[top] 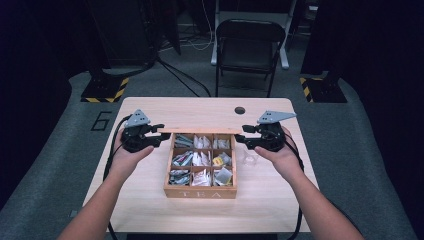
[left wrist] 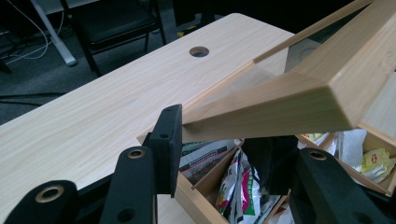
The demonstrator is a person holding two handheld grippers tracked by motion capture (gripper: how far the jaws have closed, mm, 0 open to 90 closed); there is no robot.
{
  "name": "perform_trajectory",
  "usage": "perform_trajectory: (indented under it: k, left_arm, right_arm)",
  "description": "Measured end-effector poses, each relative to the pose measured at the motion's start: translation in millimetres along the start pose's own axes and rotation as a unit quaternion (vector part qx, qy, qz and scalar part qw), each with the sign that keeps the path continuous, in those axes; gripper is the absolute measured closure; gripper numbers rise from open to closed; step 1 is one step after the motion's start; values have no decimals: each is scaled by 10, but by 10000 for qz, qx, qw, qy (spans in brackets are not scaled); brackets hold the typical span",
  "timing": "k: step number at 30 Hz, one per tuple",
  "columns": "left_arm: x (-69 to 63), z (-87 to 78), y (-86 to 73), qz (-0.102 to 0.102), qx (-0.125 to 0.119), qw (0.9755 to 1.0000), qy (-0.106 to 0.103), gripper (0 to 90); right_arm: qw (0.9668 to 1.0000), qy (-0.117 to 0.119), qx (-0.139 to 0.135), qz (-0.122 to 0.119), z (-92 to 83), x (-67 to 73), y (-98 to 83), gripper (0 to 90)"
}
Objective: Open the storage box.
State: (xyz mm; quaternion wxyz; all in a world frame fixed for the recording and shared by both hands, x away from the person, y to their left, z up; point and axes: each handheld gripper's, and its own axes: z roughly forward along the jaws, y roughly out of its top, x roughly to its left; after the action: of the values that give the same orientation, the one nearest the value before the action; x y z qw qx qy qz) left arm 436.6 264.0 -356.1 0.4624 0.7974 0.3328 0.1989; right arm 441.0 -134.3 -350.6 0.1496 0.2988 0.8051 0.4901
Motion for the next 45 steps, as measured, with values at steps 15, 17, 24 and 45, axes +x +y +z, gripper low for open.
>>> perform_trajectory:
  k: [15, 17, 24, 45]
  left_arm:
    - [129, 54, 150, -44, -28, 10000, -50, 583]
    - [140, 62, 167, -54, -39, 10000, -43, 584]
    - [179, 79, 198, -63, -76, 9999, -54, 587]
    - [304, 365, 93, -51, 85, 9998, 192, 584]
  right_arm:
    - [9992, -273, 121, -246, 286, -122, 105, 520]
    - [9993, -268, 115, -246, 297, -132, 106, 524]
    - [9994, -308, 106, -134, 369, -214, 100, 574]
    - [9997, -238, 92, 37, 411, -308, 170, 595]
